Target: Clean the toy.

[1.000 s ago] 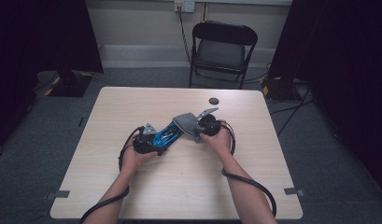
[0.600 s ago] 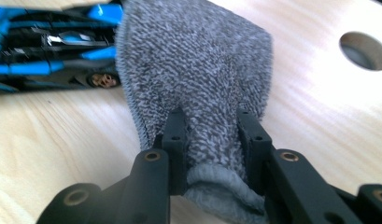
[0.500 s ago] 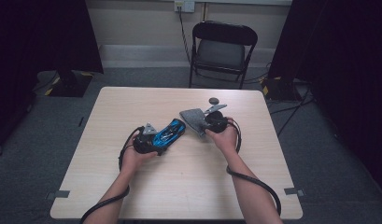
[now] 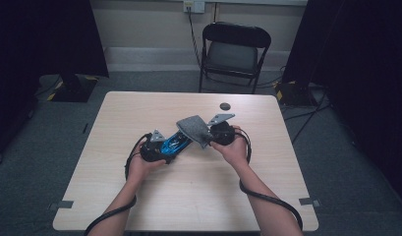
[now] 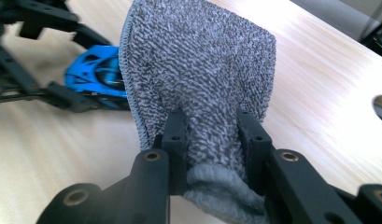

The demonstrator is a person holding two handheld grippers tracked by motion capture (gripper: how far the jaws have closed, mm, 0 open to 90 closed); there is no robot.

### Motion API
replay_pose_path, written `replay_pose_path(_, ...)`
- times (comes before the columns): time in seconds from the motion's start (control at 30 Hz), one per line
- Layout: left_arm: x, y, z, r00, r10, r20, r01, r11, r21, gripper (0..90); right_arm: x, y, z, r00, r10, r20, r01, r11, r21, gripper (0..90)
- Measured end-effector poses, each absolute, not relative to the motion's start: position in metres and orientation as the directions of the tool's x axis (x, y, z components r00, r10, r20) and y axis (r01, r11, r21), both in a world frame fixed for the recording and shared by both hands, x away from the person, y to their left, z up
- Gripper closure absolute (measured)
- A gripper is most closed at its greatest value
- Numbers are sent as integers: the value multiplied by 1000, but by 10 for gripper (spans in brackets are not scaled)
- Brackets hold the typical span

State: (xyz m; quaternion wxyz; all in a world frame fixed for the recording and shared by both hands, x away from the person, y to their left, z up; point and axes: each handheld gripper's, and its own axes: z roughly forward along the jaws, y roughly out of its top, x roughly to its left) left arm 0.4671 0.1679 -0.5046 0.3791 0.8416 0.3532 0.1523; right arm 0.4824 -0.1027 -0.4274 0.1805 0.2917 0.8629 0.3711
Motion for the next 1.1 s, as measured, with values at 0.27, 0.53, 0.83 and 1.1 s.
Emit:
replay_pose_path(0.27,467,168,-505,704,710,-11,479,-463,746,253,470,-87,-433,-808,581,-101,328,586,741,691)
replay_pose_path(0.53,467,168,-505,704,710,-12,479,-463,746,253,463,-72,-441,-837,539,-92,307,603,736,689)
replay_pose_path(0.83,467,168,-504,704,710,-4,475,-467,746,253,458,-53,-452,-866,491,-94,289,644,708,688)
replay_pose_path(1.1,467,168,-505,699,715,-11,478,-456,751,253,457,-39,-457,-883,461,-88,279,666,692,688)
